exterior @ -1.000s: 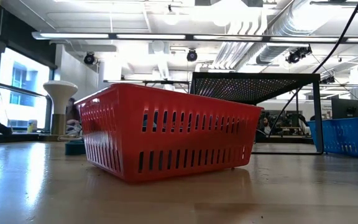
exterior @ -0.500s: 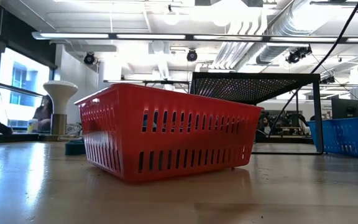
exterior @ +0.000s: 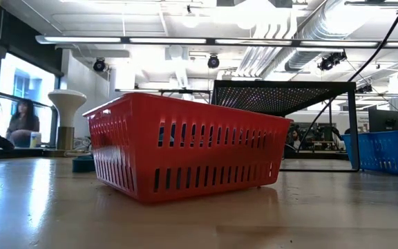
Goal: Pick & Place Office Desk Supplies
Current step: Put the small crayon box into the black basket
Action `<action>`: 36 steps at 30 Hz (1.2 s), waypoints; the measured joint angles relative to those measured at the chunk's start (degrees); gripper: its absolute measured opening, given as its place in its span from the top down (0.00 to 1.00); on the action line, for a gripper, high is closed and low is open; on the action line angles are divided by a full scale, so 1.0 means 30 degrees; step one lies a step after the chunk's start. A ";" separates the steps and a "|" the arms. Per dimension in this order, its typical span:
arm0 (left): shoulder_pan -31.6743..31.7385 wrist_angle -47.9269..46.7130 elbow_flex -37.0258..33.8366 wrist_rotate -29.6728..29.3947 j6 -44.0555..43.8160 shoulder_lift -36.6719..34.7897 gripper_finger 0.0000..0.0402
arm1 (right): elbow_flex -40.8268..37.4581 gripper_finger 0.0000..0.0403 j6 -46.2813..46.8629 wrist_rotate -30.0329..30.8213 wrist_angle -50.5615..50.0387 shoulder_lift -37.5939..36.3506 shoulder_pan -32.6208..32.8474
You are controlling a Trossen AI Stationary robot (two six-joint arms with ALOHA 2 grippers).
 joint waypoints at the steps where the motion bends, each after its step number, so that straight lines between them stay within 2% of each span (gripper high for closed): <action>1: 0.0016 0.0002 0.0000 -0.0006 -0.0018 0.0000 0.61 | 0.0000 0.89 0.1038 0.0023 -0.0950 -0.0450 0.0268; 7: 0.0011 -0.0001 0.0000 -0.0003 -0.0013 -0.0007 0.61 | 0.0000 0.89 0.8502 0.0055 -0.6781 -0.3192 0.1786; 13: 0.0008 -0.0005 0.0000 0.0001 -0.0010 -0.0007 0.61 | 0.0000 0.89 1.6572 -0.1508 -1.3319 -0.5790 0.2486; 18: 0.0008 -0.0008 0.0000 0.0002 -0.0010 -0.0017 0.61 | 0.0000 0.90 2.3057 -0.3947 -1.9422 -0.7245 0.2505; 23: 0.0015 -0.0661 0.0007 0.0008 -0.0003 -0.0022 0.61 | -0.0109 0.88 2.7367 -0.6611 -2.4692 -0.7393 0.2213; 28: 0.0013 -0.1081 0.0015 0.0009 -0.0006 -0.0022 0.61 | -0.0991 0.88 2.8391 -0.8349 -2.4879 -0.7392 0.1727; 36: 0.0009 -0.1076 0.0022 0.0016 -0.0003 -0.0029 0.61 | -0.3621 0.87 2.8251 -1.1058 -2.1053 -0.7371 0.1011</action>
